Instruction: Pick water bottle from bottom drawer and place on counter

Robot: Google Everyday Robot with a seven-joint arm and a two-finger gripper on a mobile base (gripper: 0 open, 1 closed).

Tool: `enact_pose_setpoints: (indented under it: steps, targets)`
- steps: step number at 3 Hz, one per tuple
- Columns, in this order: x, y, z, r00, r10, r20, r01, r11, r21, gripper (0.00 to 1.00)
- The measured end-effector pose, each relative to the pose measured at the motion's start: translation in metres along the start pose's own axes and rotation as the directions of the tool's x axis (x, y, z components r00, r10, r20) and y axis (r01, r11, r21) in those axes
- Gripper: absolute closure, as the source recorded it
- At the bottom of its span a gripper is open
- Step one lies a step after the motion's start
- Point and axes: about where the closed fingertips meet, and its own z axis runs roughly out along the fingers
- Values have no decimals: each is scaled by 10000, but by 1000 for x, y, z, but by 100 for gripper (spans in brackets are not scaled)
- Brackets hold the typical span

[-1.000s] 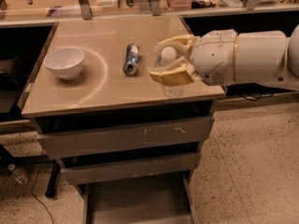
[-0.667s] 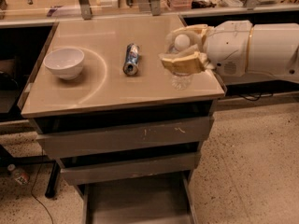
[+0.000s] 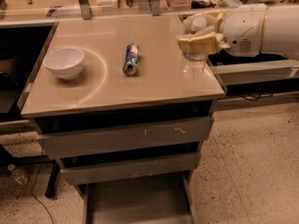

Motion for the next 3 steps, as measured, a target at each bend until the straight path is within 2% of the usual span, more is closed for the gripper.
enact_pose_setpoints:
  steps: [1, 2, 3]
  targets:
    - [10, -21, 12, 9963, 808, 309, -788, 9950, -620, 100]
    - [4, -22, 14, 9966, 735, 382, -709, 9953, -664, 100]
    - [3, -25, 17, 9941, 934, 551, -886, 9925, -842, 100]
